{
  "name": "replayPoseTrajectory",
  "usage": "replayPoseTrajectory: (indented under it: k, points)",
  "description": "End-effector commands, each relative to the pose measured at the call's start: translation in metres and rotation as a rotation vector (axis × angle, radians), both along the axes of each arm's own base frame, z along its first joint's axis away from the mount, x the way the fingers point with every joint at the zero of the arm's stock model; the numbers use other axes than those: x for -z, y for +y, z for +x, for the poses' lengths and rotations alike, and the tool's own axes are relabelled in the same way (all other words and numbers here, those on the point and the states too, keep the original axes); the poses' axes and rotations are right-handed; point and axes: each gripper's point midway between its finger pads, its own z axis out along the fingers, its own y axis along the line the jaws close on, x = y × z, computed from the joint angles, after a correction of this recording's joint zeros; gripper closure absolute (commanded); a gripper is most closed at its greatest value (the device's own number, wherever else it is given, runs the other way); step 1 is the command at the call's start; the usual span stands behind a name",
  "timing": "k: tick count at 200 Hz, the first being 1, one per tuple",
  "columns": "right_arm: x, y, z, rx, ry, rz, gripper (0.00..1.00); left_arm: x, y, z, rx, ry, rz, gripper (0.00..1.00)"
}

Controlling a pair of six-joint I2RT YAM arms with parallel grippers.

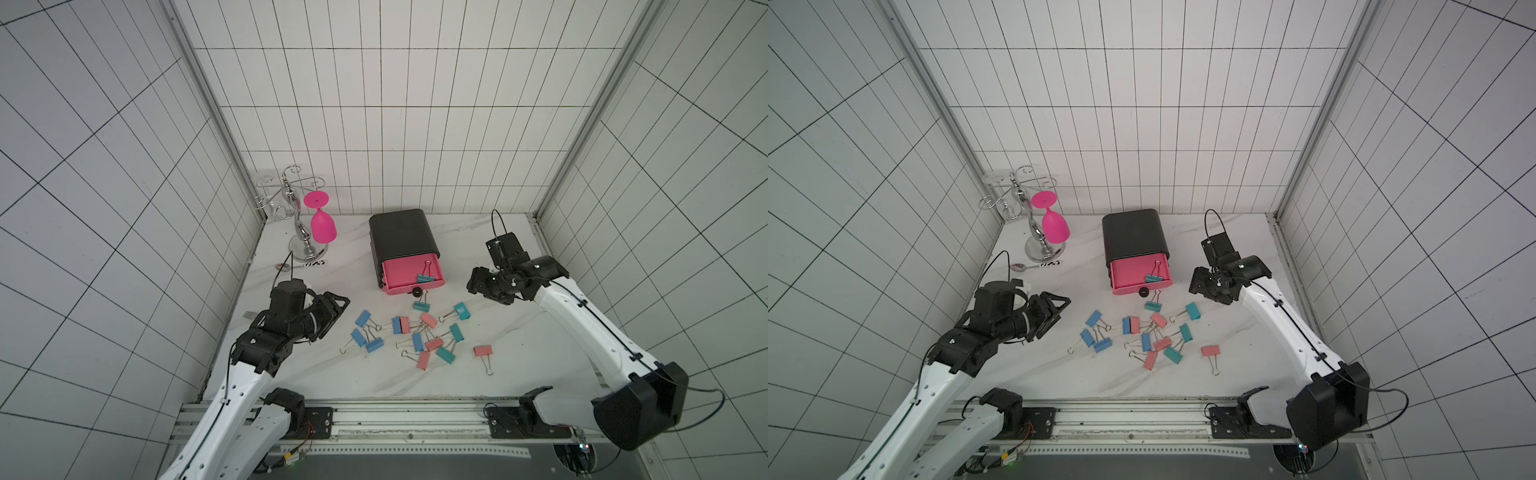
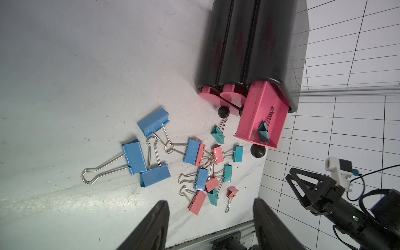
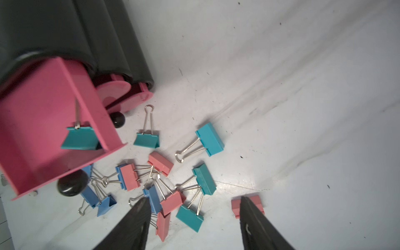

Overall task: Put the binder clips in the drawer according to color
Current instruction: Pick up the binder clip at the center of the board.

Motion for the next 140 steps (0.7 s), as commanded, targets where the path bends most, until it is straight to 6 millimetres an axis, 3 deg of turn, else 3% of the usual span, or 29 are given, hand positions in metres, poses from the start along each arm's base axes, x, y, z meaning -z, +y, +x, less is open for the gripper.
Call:
replayPoseTrajectory:
  k: [1, 70, 140]
  points:
    - [0.013, -0.009, -0.003, 0.019, 0.016, 0.012, 0.31, 0.013, 0.0, -0.009, 0.01, 0.022, -0.004, 0.35]
    - [0.072, -0.019, -0.003, -0.013, 0.155, -0.072, 0.3, 0.053, 0.001, -0.027, -0.001, 0.098, -0.032, 0.35]
    - [0.1, -0.023, 0.004, -0.058, 0.229, -0.153, 0.32, 0.064, 0.001, -0.032, -0.003, 0.123, -0.039, 0.35]
